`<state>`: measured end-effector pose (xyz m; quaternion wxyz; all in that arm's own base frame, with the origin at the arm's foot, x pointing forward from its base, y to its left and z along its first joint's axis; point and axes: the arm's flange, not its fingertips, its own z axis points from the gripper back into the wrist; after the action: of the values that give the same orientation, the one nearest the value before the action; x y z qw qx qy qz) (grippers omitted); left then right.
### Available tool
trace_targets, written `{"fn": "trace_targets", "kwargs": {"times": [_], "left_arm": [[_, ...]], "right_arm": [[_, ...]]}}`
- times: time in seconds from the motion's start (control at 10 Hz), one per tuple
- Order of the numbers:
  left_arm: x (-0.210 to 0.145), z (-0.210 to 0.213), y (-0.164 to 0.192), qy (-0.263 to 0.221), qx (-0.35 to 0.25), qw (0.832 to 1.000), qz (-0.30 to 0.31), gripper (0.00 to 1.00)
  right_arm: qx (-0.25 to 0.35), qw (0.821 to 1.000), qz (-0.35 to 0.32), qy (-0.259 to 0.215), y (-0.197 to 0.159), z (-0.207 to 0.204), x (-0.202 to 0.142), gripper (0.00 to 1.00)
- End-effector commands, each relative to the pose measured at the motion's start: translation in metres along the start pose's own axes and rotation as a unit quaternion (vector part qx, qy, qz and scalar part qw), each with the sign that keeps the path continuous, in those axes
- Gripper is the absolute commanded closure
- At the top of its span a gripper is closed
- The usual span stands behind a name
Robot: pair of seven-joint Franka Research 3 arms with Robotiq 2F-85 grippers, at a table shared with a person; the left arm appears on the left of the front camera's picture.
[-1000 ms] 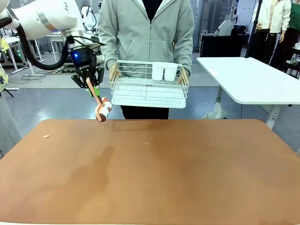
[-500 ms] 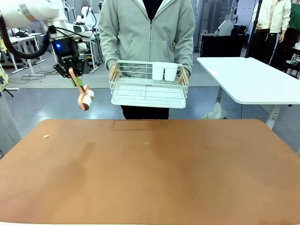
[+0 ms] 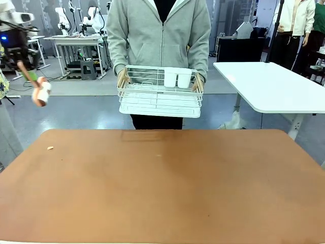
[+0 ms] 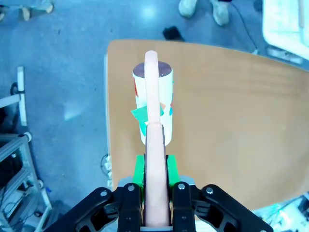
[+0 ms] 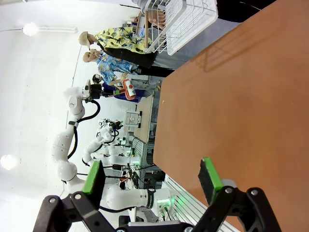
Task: Clean the table.
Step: Clean the table with the Lint Roller when the human lifts the Dish drying rack.
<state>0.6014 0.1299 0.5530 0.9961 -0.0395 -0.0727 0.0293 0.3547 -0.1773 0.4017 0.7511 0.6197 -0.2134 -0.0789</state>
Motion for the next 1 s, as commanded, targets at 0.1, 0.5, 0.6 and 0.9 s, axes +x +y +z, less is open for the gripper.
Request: {"fn": "trace_targets", "kwargs": {"times": [0.1,0.5,0.6,0.9], "left_arm": [[-0.003,-0.001,0.040,0.044,0.000,0.999,-0.026,0.79],[-0.010,-0.014,0.046,0.045,-0.003,0.999,-0.026,0.79],[-0.010,-0.014,0.046,0.045,-0.003,0.999,-0.026,0.79],[-0.006,-0.018,0.044,0.053,-0.005,0.998,-0.026,0.79]], "right_arm": [[0.007,1.000,0.003,-0.004,0.003,-0.001,0.000,0.00],[0.007,1.000,0.003,-0.004,0.003,-0.001,0.000,0.00],[0.007,1.000,0.003,-0.004,0.003,-0.001,0.000,0.00],[0.007,1.000,0.003,-0.004,0.003,-0.001,0.000,0.00]]}}
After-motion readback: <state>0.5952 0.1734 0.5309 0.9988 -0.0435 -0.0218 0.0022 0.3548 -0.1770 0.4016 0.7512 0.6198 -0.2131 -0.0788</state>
